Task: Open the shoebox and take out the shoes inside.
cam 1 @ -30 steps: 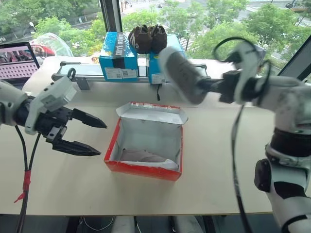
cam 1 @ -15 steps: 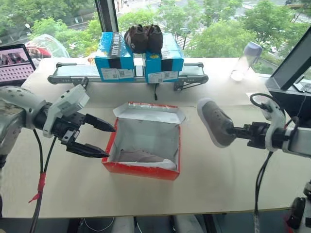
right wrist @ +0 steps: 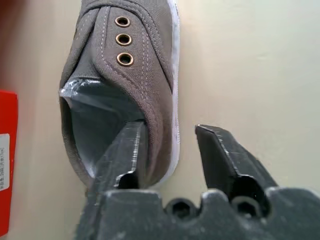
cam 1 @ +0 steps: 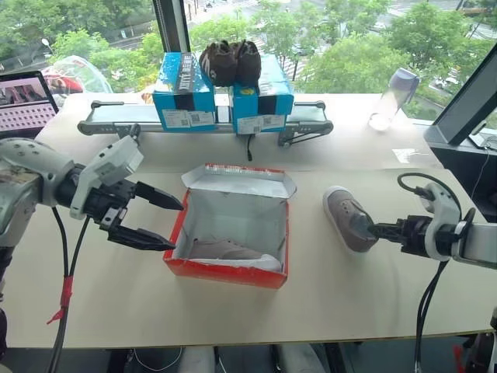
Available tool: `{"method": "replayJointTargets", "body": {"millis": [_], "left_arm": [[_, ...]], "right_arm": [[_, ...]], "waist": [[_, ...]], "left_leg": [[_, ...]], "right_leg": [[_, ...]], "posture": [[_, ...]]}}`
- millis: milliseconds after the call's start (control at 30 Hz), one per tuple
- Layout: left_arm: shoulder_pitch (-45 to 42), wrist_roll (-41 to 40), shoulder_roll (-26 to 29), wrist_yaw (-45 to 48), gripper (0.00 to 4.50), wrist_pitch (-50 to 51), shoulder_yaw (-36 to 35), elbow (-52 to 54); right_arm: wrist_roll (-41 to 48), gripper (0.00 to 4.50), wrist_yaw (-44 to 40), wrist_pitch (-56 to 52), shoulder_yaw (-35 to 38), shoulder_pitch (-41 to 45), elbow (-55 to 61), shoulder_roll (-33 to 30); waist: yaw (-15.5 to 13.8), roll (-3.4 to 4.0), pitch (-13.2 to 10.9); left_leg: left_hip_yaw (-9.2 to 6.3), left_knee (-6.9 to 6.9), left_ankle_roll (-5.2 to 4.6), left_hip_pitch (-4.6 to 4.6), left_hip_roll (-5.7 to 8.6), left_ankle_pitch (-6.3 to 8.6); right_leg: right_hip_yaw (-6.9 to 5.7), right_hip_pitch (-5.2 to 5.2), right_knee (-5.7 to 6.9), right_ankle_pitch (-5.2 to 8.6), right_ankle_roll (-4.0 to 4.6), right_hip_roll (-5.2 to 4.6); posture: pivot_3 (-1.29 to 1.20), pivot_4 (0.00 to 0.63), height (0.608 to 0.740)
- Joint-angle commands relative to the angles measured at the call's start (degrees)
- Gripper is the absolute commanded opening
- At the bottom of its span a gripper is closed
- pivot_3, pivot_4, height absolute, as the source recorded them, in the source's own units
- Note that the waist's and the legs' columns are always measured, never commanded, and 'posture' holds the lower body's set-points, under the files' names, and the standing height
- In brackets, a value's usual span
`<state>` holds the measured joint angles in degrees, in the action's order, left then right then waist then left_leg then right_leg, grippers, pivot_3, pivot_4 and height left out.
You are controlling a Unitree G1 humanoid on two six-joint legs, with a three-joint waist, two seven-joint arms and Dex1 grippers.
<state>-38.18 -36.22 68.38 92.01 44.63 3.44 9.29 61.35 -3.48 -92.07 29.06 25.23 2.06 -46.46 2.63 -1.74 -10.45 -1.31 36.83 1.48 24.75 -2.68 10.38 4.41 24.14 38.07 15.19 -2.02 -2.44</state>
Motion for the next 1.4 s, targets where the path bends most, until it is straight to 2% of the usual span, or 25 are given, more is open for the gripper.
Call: {"method": "replayJointTargets", "body": {"millis": [33, 67, 133, 267, 367, 467, 533, 833, 1167, 1400], "left_arm": [[0.4, -0.8, 2.2, 0.2, 4.5, 0.5, -2.7, 1.6], [0.5, -0.8, 2.3, 0.1, 4.5, 0.6, -2.9, 1.6], [0.9, -0.9, 3.0, 0.0, 4.5, 0.9, -3.5, 1.7], [1.6, -1.0, 3.9, -0.3, 4.5, 1.2, -4.5, 2.0], [1.8, -1.1, 4.0, -0.8, 4.5, 1.4, -4.8, 2.1], [1.9, -1.2, 3.8, -1.3, 4.5, 1.6, -5.0, 2.3], [2.6, -1.6, 3.9, -1.9, 4.5, 2.0, -5.7, 3.1], [9.7, -4.0, 7.0, -4.6, 4.5, 4.7, -12.7, 6.5], [25.4, -3.9, 10.5, -4.1, 4.5, 5.7, -26.5, 10.8], [30.7, -2.3, 10.5, -5.5, 4.5, 4.2, -28.7, 11.9]], "right_arm": [[-2.1, 3.5, -2.1, -0.4, 1.0, 4.8, 0.1, -4.1], [-2.5, 3.73, -2.6, -0.4, 1.1, 6.1, -0.4, -4.6], [-1.8, 4.48, -5.5, 0.0, 0.4, 13.3, -1.0, -6.8], [0.3, 4.48, -13.8, 5.1, -6.1, 26.1, 3.1, -6.4], [0.5, 4.48, -24.3, 11.2, -14.7, 29.2, 11.0, -4.2], [5.4, 4.48, -32.4, 7.8, -19.7, 32.5, 10.3, -0.8], [6.2, 4.48, -34.7, 7.8, -23.7, 34.1, 8.5, 4.5], [-10.4, 4.48, -42.3, 18.7, -45.5, 36.5, 0.5, 15.9], [-24.6, 4.48, -51.5, 28.9, -57.7, 41.7, -10.8, 26.3], [-31.0, 4.48, -57.7, 34.0, -62.6, 44.1, -15.4, 33.0]], "waist": [[0.0, 0.02, 0.0], [0.0, 0.02, 0.0], [0.1, 0.04, 0.0], [0.8, 0.22, -0.1], [0.9, 0.21, -0.1], [1.1, 0.21, -0.1], [0.9, 0.2, -0.1], [0.7, 0.2, -0.1], [1.3, 0.2, -0.1], [1.3, 0.21, -0.1]], "left_leg": [[0.04, 0.0, 0.0, 0.0, 0.0, 0.0], [0.04, 0.0, 0.0, 0.0, 0.0, 0.0], [0.05, 0.0, 0.0, 0.0, 0.0, 0.0], [0.1, -0.04, 0.0, -0.04, -0.02, 0.0], [0.07, -0.13, 0.0, -0.06, -0.12, 0.01], [0.08, -0.11, 0.0, 0.0, -0.12, 0.01], [0.06, -0.09, 0.0, 0.02, -0.11, 0.01], [0.03, 0.0, 0.0, 0.11, -0.12, 0.01], [-0.01, 0.0, 0.01, 0.11, -0.15, 0.0], [-0.04, -0.01, 0.02, 0.12, -0.16, 0.0]], "right_leg": [[0.04, 0.02, 0.0, 0.0, 0.0, 0.0], [0.04, 0.02, 0.0, 0.0, 0.0, 0.0], [0.05, 0.03, 0.0, 0.0, 0.0, 0.0], [0.1, 0.08, 0.01, 0.0, 0.01, 0.01], [0.07, 0.08, -0.02, 0.03, 0.04, 0.12], [0.07, 0.1, -0.02, 0.02, 0.04, 0.12], [0.07, 0.1, 0.0, 0.01, 0.06, 0.12], [0.0, 0.19, 0.04, -0.1, 0.23, 0.11], [-0.09, 0.24, 0.11, -0.2, 0.4, 0.11], [-0.17, 0.24, 0.13, -0.22, 0.43, 0.11]], "posture": [[0.0, 0.15, 0.74], [0.0, 0.15, 0.74], [0.0, 0.15, 0.74], [0.0, 0.15, 0.74], [0.0, 0.15, 0.74], [0.0, 0.15, 0.74], [0.0, 0.15, 0.74], [0.0, 0.15, 0.74], [0.0, 0.15, 0.74], [0.0, 0.15, 0.74]]}}
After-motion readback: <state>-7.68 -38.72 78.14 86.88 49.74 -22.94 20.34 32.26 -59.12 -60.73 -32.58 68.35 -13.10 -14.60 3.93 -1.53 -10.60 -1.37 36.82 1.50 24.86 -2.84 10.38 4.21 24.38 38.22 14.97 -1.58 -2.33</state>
